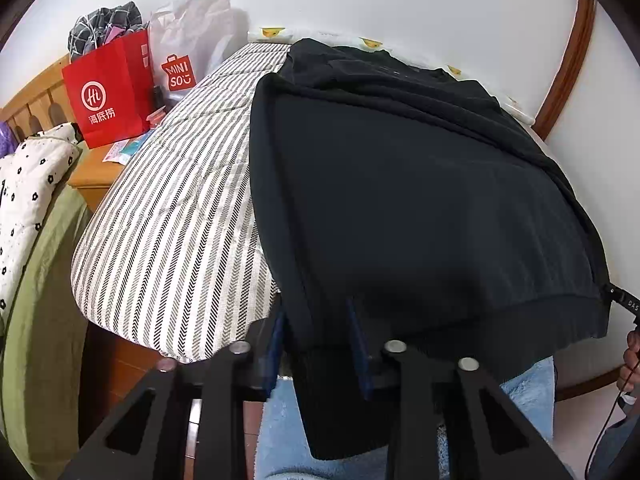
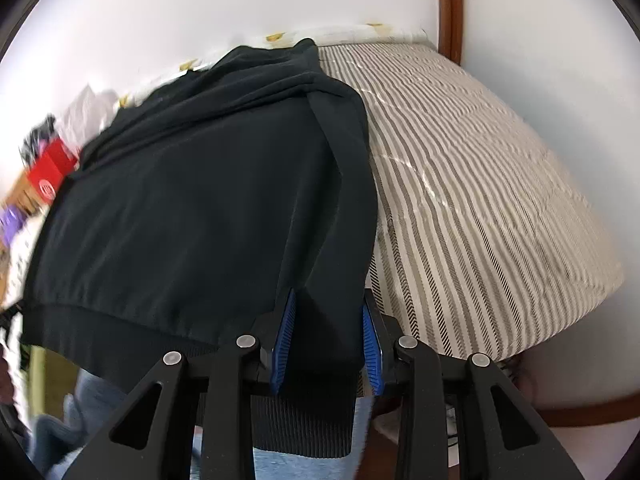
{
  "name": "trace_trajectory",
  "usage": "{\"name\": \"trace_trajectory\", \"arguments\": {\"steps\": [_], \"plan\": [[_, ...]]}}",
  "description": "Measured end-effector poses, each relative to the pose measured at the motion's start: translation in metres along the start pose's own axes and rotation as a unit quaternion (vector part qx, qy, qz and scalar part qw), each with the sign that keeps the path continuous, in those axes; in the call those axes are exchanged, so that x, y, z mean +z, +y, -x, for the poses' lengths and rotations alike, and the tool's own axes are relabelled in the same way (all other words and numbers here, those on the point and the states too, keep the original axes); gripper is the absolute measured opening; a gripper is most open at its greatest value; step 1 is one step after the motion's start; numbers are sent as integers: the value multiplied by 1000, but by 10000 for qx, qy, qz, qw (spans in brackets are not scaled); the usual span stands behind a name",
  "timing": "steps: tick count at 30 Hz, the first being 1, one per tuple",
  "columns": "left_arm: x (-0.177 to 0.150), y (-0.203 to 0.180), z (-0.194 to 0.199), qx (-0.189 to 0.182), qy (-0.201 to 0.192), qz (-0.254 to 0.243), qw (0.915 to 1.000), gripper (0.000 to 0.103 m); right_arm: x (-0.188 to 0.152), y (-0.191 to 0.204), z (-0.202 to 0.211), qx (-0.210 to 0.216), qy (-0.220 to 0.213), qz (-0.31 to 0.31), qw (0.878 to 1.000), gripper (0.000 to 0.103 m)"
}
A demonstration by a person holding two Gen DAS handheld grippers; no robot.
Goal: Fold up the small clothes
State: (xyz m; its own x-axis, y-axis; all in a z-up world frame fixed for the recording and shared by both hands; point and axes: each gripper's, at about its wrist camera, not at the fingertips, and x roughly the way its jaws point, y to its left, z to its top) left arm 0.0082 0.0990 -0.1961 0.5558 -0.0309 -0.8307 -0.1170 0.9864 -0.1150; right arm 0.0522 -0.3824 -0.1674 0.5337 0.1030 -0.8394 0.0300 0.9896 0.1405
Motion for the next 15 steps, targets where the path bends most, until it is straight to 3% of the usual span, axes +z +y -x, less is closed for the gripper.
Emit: {"name": "trace_trajectory", "arguments": {"steps": [3, 5, 8, 12, 15], "plan": [[3, 5, -1, -44, -1, 84, 10000, 13, -1, 7, -1, -150, -77, 132, 9998, 28], [4, 9, 1, -216, -22, 185, 9996, 12, -4, 11, 3, -225, -163, 281, 9992, 14], [9, 15, 17, -413, -200, 70, 9989, 11, -6, 5, 20, -45, -336, 265, 9991, 3], [10, 25, 44, -651, -468, 62, 9968, 11, -12, -5, 50, 292, -633, 266, 9972, 3], [13, 33, 54, -952, -525, 175, 9939, 11, -12, 0, 61, 292, -713, 368, 9964, 3]]}}
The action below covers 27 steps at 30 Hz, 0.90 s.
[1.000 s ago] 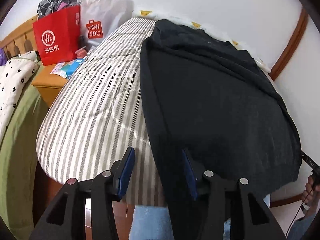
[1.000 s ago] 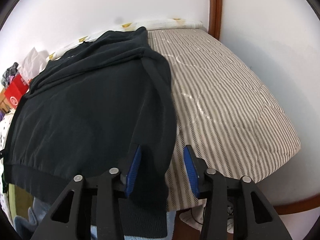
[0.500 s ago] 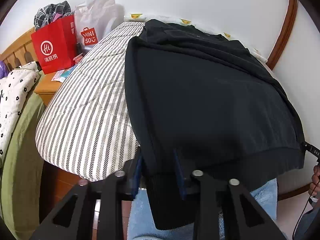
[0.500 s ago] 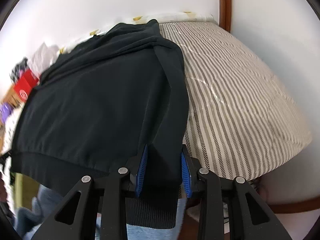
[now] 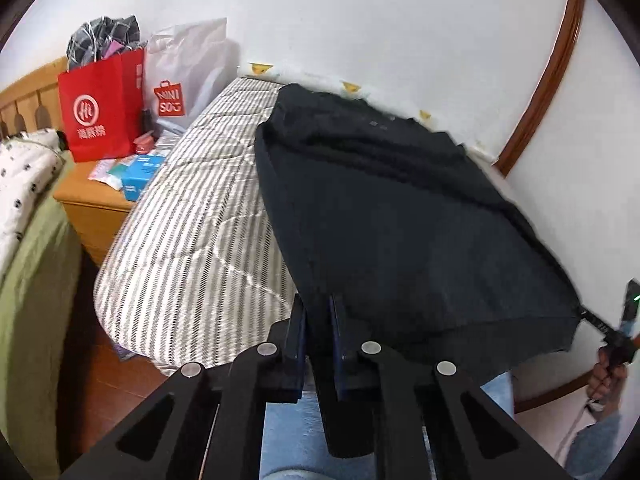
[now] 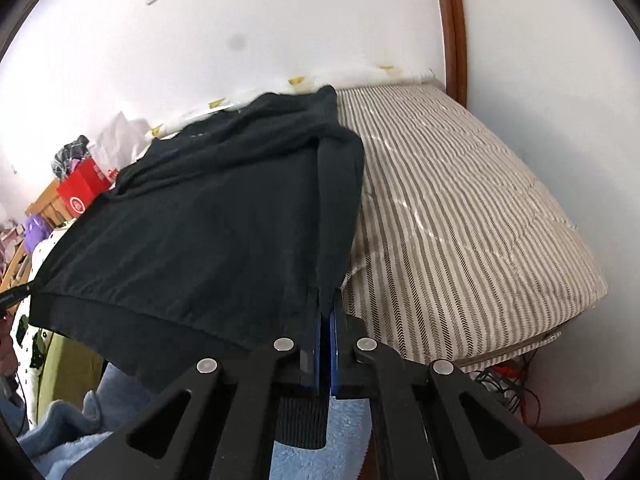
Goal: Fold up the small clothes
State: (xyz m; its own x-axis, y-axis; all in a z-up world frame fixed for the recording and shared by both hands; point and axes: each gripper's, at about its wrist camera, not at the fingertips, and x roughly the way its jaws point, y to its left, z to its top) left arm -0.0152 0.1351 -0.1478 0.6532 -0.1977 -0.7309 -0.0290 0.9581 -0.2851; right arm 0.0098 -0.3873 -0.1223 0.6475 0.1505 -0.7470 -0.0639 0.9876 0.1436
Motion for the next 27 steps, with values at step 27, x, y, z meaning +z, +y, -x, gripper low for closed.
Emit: {"name": "trace_trajectory", "arguments": {"steps": [27], "plan": [[198, 6, -85, 790, -1164, 147, 9899, 10, 223, 39, -108, 419, -979, -548, 9928, 3]]}}
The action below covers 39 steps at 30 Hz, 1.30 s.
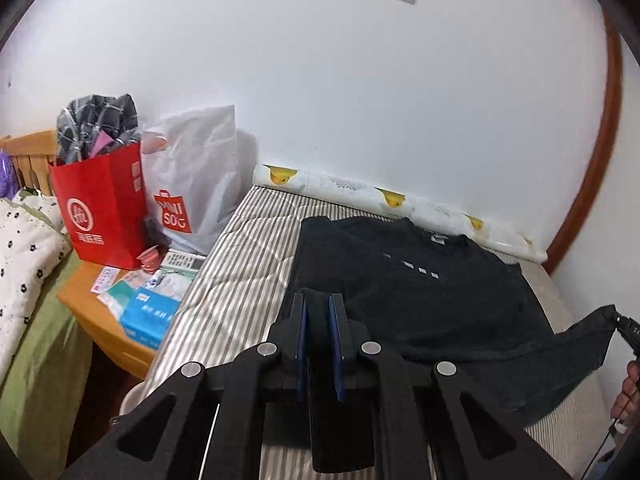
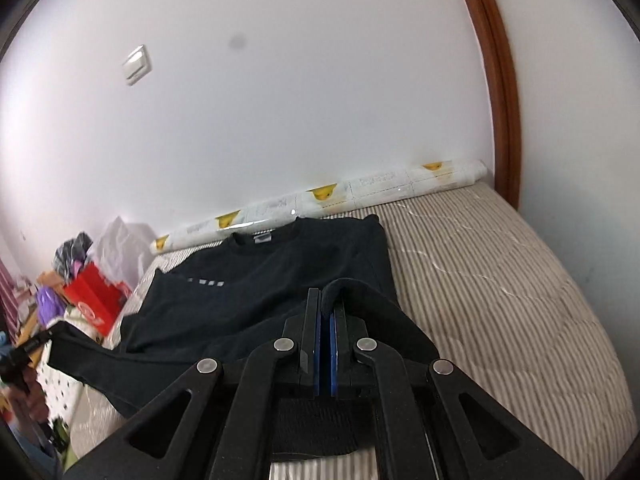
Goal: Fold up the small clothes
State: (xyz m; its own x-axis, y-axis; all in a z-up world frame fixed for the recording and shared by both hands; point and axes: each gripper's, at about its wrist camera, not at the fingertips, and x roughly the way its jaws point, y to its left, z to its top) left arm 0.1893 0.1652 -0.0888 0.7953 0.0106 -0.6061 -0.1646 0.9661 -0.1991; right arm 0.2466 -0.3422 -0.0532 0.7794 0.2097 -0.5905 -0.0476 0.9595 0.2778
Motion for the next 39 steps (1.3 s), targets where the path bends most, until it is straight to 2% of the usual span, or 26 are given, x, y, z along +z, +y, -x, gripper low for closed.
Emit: {"name": "trace_trajectory", "arguments": {"steps": [6, 13, 21, 24, 27, 29, 33, 36, 39], "plan": [[19, -9, -56, -34, 120, 121, 9998, 10, 23, -8, -52, -155, 129, -72, 9998, 3], [16, -14, -114, 157, 610, 141, 9979, 11, 24, -22, -118, -474, 611, -105, 9970, 3], [12, -13, -139, 208, 912, 100, 9956, 12, 14, -32, -155, -892, 946, 85, 9915, 3], [11, -14, -139, 220, 1000, 21, 9947, 14, 12, -32, -148, -995, 1001, 122, 9899, 5], [10, -15, -128, 241, 994, -39, 9948, 17, 8, -28, -130, -1191, 935, 313, 9880, 26], [7, -13, -118, 238, 1062, -97, 9940, 23, 1, -26, -106, -1403, 805, 495, 9856, 42], [-4, -3, -91, 156, 1116, 16, 9936, 28, -23, -30, -64, -1421, 884, 439, 9849, 44], [-22, 6, -70, 81, 1135, 133, 9934, 40, -46, -33, -40, -1362, 962, 390, 9852, 45], [-45, 12, -55, -9, 1253, 219, 9919, 40, -71, -37, -33, -1117, 1163, 201, 9867, 48]]}}
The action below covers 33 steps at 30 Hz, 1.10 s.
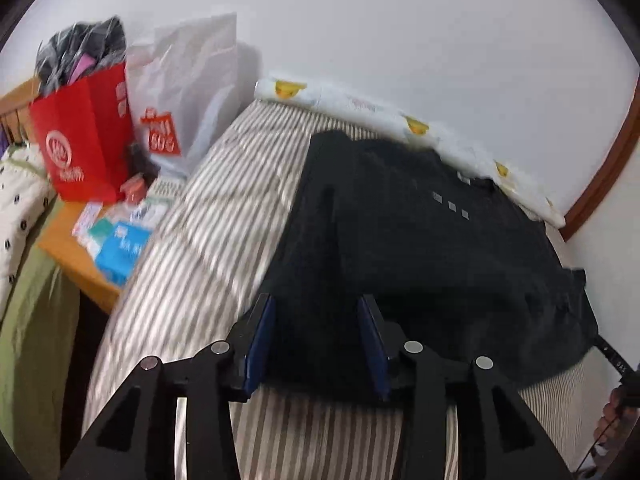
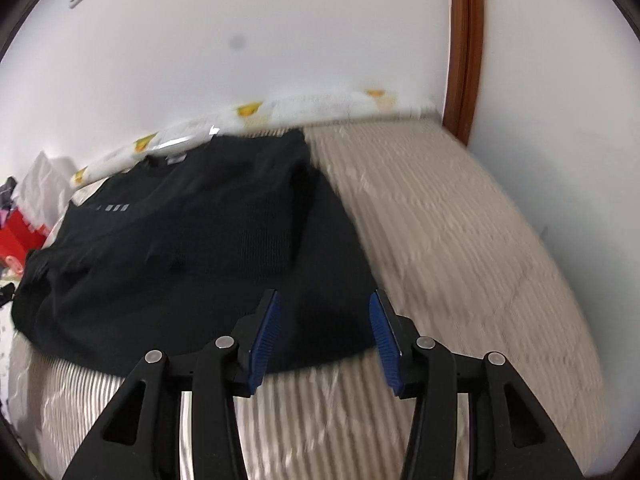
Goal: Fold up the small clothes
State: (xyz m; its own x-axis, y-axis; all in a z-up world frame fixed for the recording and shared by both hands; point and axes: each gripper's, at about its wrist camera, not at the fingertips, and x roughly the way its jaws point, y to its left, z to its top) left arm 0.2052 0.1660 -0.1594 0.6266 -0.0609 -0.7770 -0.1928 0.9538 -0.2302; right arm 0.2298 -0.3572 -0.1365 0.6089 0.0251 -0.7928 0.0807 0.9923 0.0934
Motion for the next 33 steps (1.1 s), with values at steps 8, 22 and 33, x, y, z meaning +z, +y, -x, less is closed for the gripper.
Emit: {"name": "trace_trajectory", "arguments": {"steps": [8, 22, 33], "plan": [[-52, 31, 9, -407, 290, 547, 9973, 46, -34, -4, -8, 331, 404, -377, 9979, 50], [-44, 46, -26, -1418, 357, 1431, 9788, 57, -13, -16, -21, 521, 410, -1119, 9915, 55], [-23, 32, -43, -1264, 345, 1352, 9821, 56, 5, -9, -52, 660, 492, -1431, 9863, 58]]}}
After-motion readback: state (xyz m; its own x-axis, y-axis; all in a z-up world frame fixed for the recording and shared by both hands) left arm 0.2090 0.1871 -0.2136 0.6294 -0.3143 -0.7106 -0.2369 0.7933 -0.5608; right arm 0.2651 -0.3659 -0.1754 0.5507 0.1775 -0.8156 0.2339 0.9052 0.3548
